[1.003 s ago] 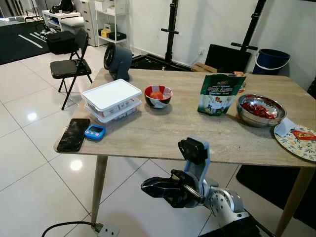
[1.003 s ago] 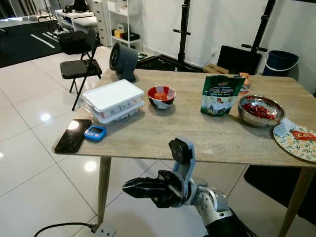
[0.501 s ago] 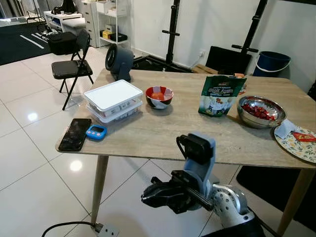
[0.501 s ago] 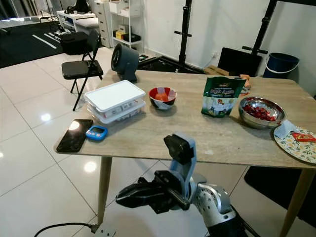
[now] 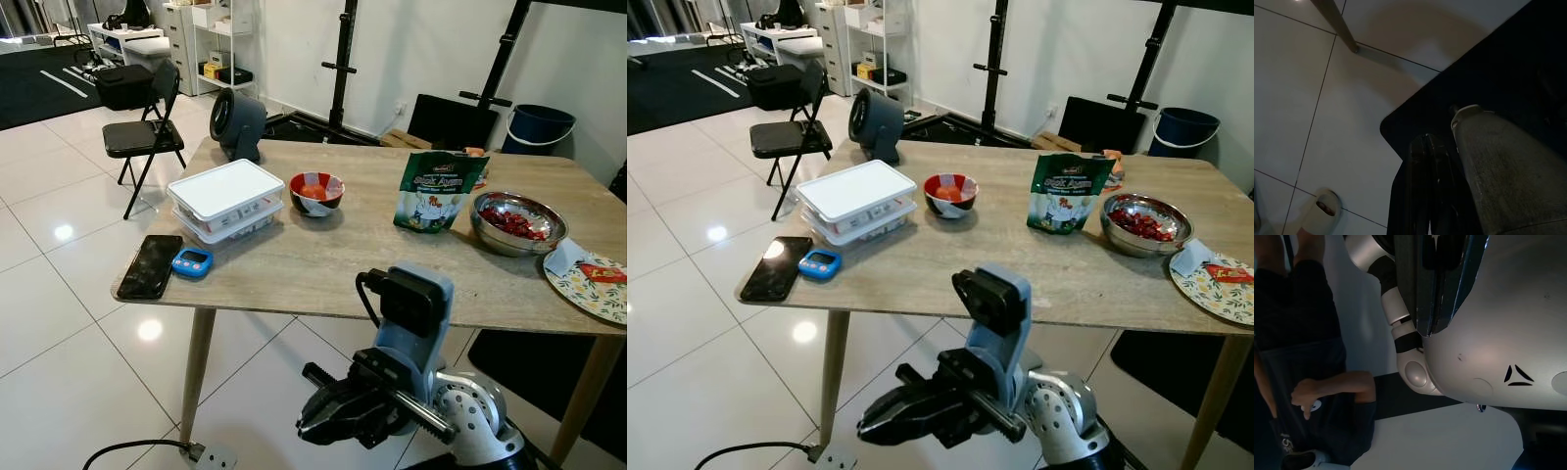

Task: Restocking fridge

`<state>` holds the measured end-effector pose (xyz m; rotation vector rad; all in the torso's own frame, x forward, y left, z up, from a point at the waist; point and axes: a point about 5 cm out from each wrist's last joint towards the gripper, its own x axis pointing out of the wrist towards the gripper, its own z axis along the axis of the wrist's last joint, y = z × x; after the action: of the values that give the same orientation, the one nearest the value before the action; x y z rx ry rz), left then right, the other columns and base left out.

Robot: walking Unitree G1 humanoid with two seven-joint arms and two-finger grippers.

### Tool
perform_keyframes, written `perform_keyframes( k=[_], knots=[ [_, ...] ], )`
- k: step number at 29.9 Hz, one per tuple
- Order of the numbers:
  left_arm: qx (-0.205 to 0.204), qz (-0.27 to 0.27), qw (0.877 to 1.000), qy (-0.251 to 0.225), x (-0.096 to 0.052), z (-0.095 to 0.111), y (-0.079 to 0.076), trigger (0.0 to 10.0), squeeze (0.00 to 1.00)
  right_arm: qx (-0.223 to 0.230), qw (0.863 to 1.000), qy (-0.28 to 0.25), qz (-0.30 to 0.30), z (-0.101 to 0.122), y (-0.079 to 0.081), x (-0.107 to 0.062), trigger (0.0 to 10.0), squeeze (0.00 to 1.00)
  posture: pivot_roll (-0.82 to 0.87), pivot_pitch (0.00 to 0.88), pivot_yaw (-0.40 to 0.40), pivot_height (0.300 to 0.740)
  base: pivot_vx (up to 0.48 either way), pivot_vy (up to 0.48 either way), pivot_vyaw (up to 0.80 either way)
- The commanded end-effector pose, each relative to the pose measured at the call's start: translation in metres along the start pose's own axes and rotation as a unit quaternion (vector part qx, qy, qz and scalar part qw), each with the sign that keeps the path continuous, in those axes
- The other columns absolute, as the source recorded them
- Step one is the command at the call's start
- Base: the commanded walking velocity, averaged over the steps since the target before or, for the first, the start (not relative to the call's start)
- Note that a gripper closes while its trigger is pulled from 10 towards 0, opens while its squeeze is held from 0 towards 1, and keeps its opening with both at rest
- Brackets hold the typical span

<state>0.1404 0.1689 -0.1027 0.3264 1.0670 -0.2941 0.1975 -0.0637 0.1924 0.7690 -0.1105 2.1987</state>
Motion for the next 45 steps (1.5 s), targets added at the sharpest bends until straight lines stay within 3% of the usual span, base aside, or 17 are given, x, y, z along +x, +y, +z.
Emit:
perform_keyframes(
  k=[1,45],
  knots=[
    [0.003,-0.014,0.999,0.038,-0.003,-0.021,-0.009,10.0,0.0,0.004,1.0,0.003,0.014,-0.001,0.004,0.005,10.0,0.0,0.01,0.0,-0.039,0.74,0.0,0.0,0.0],
    [0.015,-0.015,0.999,0.04,-0.004,-0.023,-0.006,10.0,0.0,0.047,0.997,0.003,0.069,-0.006,0.028,0.031,10.0,0.0,0.0,0.004,-0.015,0.74,0.0,0.0,0.0]
  ],
)
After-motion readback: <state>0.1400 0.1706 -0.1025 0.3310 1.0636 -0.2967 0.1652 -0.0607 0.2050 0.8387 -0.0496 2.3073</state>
